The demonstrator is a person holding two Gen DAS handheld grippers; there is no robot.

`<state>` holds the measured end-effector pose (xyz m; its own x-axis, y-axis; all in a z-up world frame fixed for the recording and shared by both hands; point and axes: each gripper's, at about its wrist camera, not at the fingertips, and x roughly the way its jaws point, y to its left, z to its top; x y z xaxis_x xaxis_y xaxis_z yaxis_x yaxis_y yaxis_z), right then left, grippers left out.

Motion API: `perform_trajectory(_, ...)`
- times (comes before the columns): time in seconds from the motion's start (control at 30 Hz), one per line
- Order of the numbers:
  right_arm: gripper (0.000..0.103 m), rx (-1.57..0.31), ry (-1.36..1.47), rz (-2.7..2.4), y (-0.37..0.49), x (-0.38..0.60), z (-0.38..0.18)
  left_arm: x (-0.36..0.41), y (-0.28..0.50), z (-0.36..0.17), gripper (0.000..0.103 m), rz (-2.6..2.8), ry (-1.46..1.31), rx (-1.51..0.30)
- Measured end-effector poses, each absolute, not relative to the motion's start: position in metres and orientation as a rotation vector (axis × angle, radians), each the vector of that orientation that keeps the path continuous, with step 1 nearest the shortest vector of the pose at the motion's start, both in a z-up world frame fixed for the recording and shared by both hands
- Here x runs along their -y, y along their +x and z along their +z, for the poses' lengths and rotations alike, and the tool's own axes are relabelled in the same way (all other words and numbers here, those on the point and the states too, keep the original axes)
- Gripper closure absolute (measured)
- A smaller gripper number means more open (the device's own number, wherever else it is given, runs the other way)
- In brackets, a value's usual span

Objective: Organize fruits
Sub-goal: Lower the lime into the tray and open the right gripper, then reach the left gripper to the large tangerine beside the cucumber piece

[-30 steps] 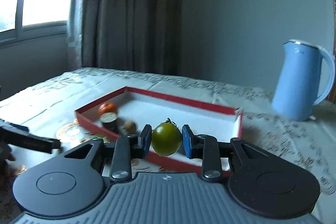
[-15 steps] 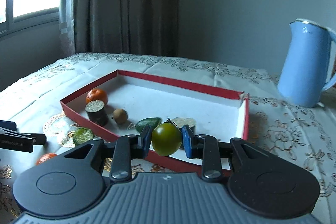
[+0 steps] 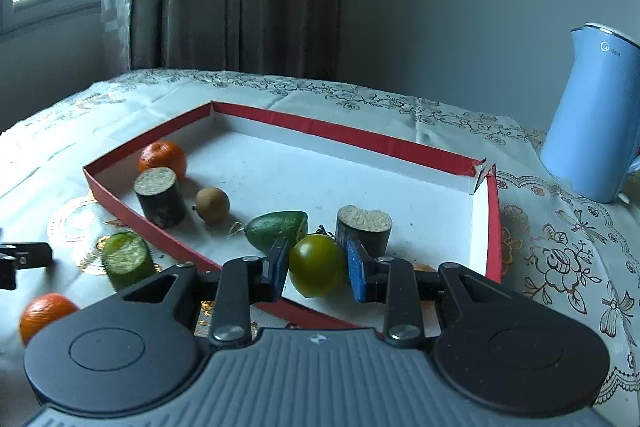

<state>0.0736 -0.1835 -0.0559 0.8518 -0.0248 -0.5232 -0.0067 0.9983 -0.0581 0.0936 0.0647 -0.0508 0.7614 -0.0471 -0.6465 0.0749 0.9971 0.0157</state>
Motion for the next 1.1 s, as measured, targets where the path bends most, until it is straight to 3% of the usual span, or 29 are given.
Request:
perform_trajectory(0.27,0.072,-0.539,-0.121,-0.016,0.08,0.18,-0.054,-0.065,0.094,-0.051,0.0,-0.067,0.041,-0.702)
perform_trajectory(0.53,0.071,-0.521,-0.06,0.037,0.035,0.182,-0.038,-0.065,0.094,-0.051,0.0,-0.067,0.041,-0.702)
perform_trajectory(0.6,0.061,-0.52,-0.051,0.043,0.021,0.183,-0.037,-0.065,0.094,-0.051,0.0,-0.067,0.041,-0.702)
perform_trajectory(0.67,0.041,-0.509,-0.041,0.042,0.007,0.184,-0.04,-0.065,0.094,-0.051,0.0,-0.067,0.041,-0.702)
perform_trajectory(0.7,0.039,-0.509,-0.042,0.036,0.002,0.185,-0.041,-0.065,0.094,-0.051,0.0,-0.067,0.041,-0.702)
perform_trajectory(1.1,0.039,-0.622,0.007,-0.043,0.003,0.202,-0.07,-0.065,0.094,-0.051,0.0,-0.067,0.041,-0.702)
